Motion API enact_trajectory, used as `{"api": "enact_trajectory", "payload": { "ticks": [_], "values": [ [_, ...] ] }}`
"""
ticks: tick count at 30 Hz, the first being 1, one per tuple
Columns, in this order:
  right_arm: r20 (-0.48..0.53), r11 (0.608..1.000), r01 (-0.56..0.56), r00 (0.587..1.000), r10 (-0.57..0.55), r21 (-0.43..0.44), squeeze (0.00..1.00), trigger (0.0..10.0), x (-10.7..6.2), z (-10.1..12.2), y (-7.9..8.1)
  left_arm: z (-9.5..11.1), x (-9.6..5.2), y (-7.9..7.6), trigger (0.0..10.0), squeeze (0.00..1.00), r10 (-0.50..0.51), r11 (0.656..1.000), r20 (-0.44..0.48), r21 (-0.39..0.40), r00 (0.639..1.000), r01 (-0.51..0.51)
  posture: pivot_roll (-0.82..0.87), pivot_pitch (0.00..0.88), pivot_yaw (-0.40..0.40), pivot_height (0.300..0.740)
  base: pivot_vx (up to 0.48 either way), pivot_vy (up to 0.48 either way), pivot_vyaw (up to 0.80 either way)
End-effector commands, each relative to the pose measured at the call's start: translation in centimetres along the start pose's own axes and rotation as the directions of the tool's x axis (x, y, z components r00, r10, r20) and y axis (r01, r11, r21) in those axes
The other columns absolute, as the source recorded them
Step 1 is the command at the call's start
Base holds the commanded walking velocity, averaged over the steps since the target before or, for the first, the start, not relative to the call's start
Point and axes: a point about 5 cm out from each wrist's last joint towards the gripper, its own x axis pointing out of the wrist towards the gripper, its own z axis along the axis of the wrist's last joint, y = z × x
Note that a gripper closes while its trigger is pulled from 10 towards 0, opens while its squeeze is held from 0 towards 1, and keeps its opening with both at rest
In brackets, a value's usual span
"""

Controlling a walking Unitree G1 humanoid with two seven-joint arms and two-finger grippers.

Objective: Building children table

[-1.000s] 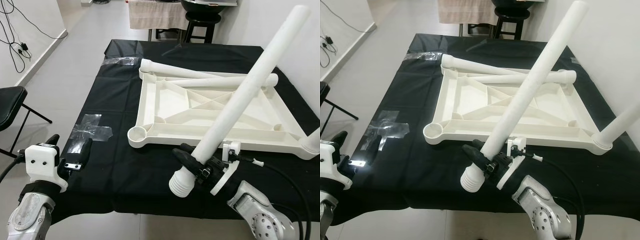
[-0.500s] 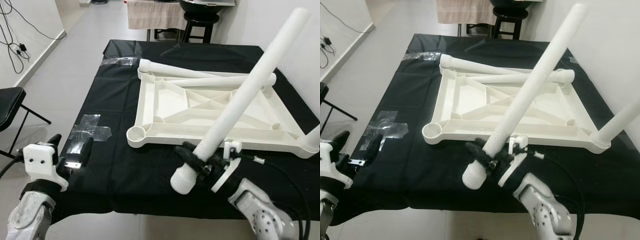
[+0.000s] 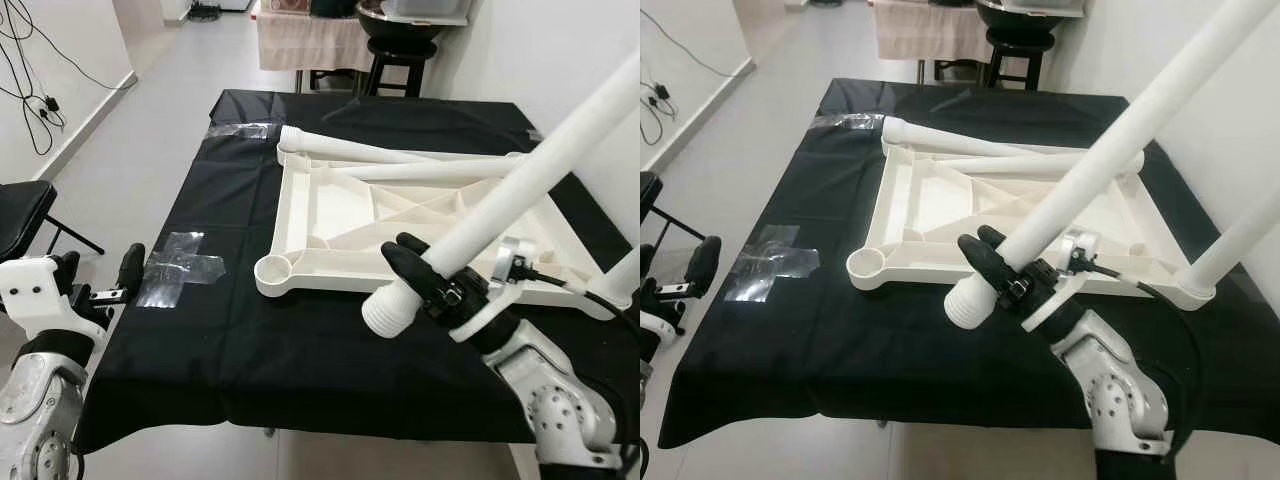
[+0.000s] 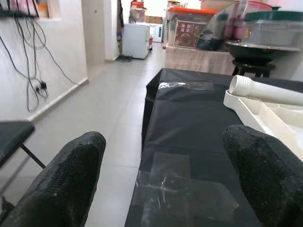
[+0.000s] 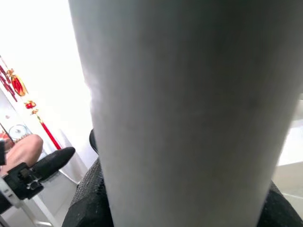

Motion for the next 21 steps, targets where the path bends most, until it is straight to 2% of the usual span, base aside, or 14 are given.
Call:
{"api": "enact_trajectory", "payload": {
  "ticks": [1,7,14,15,18,21],
  "values": [
    [-0.008,1.000,0.003,1.000,-0.003,-0.013,0.00,10.0,0.1,-0.2,-0.1,0.0,0.0,-0.3,10.0,0.00,-0.010,0.999,-0.025,0.037,1.000,0.011,0.09,0.090,-0.062,0.740,0.000,0.000,0.00],
    [-0.003,1.000,0.013,1.000,-0.013,-0.014,0.00,10.0,0.0,-0.1,0.3,-0.3,0.2,-0.5,10.0,0.00,-0.031,0.998,-0.064,0.055,0.997,0.034,0.07,0.111,-0.021,0.740,-0.351,0.000,0.00],
    [-0.008,0.999,0.034,0.999,-0.034,-0.012,0.00,10.0,-0.5,-0.9,0.3,0.1,0.4,-0.5,10.0,0.00,-0.050,0.997,-0.071,0.060,0.996,0.055,0.09,0.120,-0.018,0.740,-0.319,0.000,0.00],
    [-0.022,0.999,0.030,0.999,-0.031,-0.019,0.00,10.0,-0.4,-1.0,0.3,0.0,-0.1,-0.7,10.0,0.00,-0.057,0.996,-0.083,0.059,0.995,0.062,0.09,0.139,-0.017,0.740,-0.292,0.000,0.00],
    [-0.029,0.999,0.031,0.999,-0.032,-0.024,0.00,10.0,-0.3,-1.1,0.3,-0.2,-0.3,-0.8,10.0,0.00,-0.061,0.996,-0.091,0.058,0.994,0.067,0.09,0.142,-0.018,0.740,-0.282,0.000,0.00],
    [-0.056,0.995,0.075,0.995,-0.078,-0.060,0.00,10.0,-0.4,-1.4,0.1,-0.7,-0.7,-1.0,10.0,0.00,-0.080,0.996,-0.109,0.035,0.991,0.084,0.07,0.157,-0.021,0.740,0.000,0.000,0.00]
  ]
}}
